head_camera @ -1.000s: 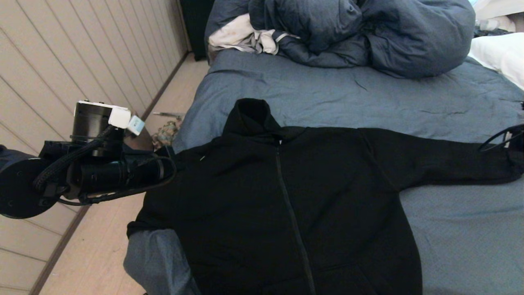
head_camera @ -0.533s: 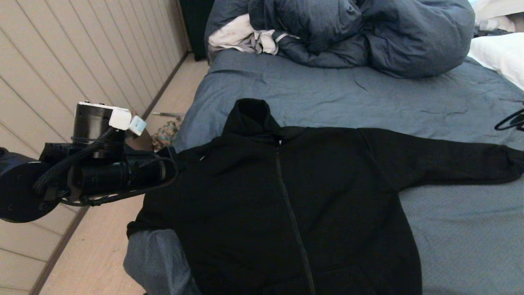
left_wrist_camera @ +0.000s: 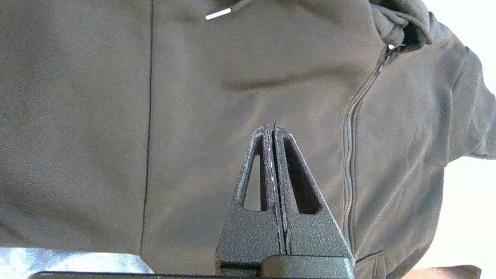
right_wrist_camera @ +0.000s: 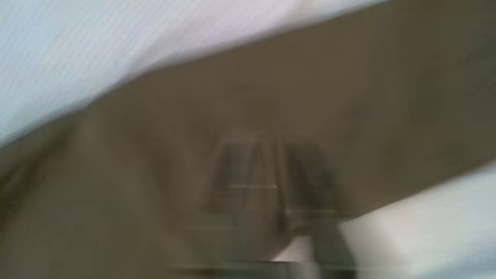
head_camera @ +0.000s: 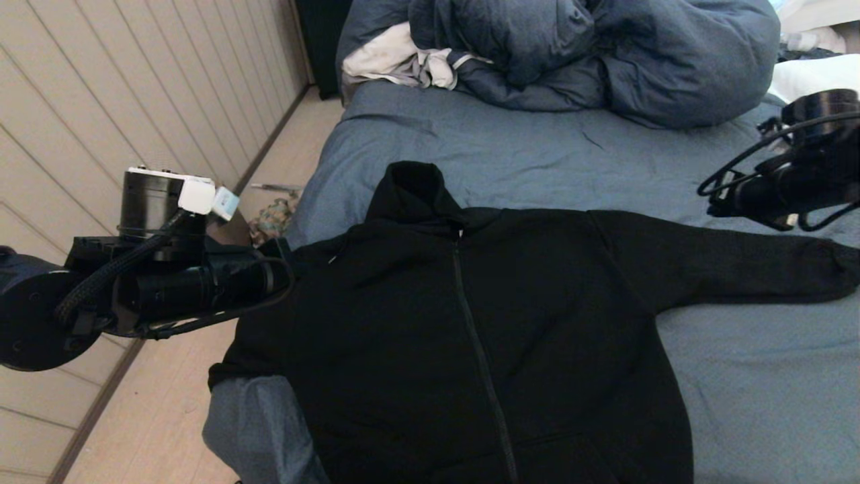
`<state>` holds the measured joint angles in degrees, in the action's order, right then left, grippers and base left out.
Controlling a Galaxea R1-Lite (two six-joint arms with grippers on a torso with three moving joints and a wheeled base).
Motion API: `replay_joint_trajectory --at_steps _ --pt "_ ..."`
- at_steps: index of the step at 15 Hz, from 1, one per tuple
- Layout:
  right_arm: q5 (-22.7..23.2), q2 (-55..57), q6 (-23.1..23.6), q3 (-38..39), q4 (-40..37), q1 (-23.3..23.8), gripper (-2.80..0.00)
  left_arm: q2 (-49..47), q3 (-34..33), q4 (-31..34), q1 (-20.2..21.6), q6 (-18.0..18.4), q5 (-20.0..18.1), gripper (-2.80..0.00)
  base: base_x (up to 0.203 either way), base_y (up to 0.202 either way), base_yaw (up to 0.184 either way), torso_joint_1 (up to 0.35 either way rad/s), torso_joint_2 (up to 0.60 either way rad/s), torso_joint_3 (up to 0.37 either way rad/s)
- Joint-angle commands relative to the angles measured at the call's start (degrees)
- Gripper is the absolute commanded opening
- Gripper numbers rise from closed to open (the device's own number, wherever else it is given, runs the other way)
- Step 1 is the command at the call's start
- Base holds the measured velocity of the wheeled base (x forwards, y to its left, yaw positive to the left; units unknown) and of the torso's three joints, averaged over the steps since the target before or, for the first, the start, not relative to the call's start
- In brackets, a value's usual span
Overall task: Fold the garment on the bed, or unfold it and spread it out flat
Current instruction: Fold the black sweatshirt
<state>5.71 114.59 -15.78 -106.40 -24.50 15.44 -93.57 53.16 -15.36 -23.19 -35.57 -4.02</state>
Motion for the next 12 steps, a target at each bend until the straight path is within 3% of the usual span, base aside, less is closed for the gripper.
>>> replay_joint_trajectory --at_steps 1,8,12 --pt "0.02 -2.29 -0.88 3.26 -0.26 -5.45 -2.80 0.06 -0.08 -0.11 -0.19 -0.20 0.07 -2.80 0.000 0.000 0.000 0.000 0.00 0.000" --pt "0.06 -11.02 -3.08 11.90 0.36 -19.86 -2.80 0.76 -0.25 -0.11 -0.28 0.24 0.24 -2.80 0.000 0.000 0.000 0.000 0.00 0.000" --pt "-0.08 -10.78 -2.41 10.88 0.59 -22.56 -2.80 0.83 -0.34 -0.11 -0.28 0.33 0.51 -2.80 0.000 0.000 0.000 0.000 0.00 0.000"
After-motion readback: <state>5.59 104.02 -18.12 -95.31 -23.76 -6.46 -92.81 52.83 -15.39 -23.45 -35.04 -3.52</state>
